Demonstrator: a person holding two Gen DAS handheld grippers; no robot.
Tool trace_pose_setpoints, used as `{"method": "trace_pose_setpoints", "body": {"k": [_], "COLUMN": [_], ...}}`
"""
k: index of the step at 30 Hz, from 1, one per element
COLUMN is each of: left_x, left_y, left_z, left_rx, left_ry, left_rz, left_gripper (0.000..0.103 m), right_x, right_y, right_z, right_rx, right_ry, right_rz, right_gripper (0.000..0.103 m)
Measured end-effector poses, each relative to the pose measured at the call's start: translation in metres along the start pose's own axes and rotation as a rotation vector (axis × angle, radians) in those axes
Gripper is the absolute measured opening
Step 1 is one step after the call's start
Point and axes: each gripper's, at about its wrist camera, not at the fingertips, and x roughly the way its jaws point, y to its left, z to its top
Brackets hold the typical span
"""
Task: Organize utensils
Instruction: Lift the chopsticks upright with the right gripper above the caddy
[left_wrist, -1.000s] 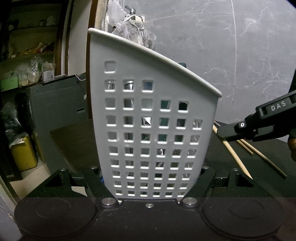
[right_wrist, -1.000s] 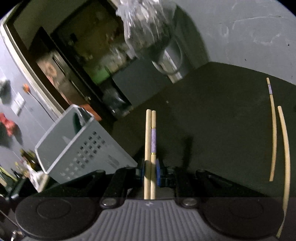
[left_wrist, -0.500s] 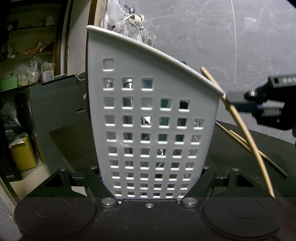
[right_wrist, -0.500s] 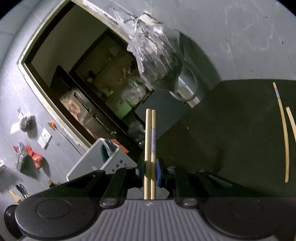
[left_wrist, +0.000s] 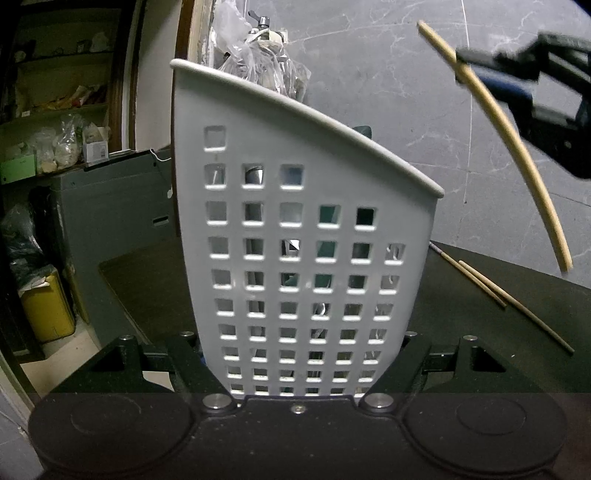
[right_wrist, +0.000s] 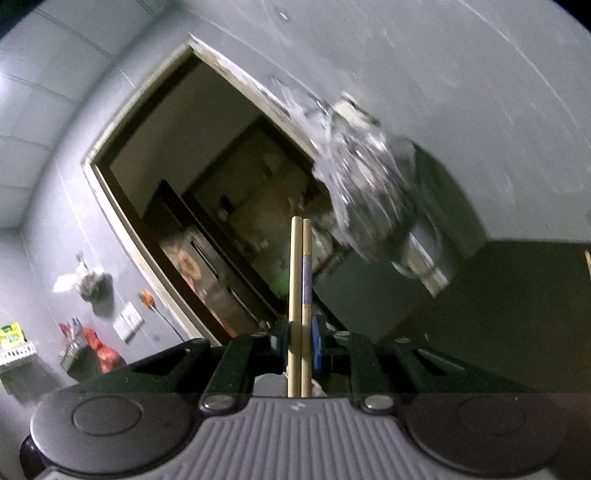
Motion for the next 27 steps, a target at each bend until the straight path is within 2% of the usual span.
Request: {"method": "trace_pose_setpoints", "body": {"k": [6, 20, 27], "left_x": [-0.002, -0.005, -0.005], "left_y": [0.000, -0.001, -0.004], "left_z": [-0.001, 0.001, 0.001], "left_rx": [0.002, 0.006, 0.005], "left_ry": [0.000, 0.001, 0.003], "left_rz": [0.003, 0.007, 0.006], "left_gripper": [0.076, 0.076, 0.076], "right_x": [0.007, 0.039, 0.053], "right_y": [0.021, 0.048, 0.062], "right_z": [0.007, -0.003, -0.020], "right_rx": [-0.039, -0.095, -0.167], "right_ry": [-0.123, -0.262, -0.328], "right_rz": [0.033, 0.084, 0.062], "right_gripper": [0.014, 0.014, 0.014]}}
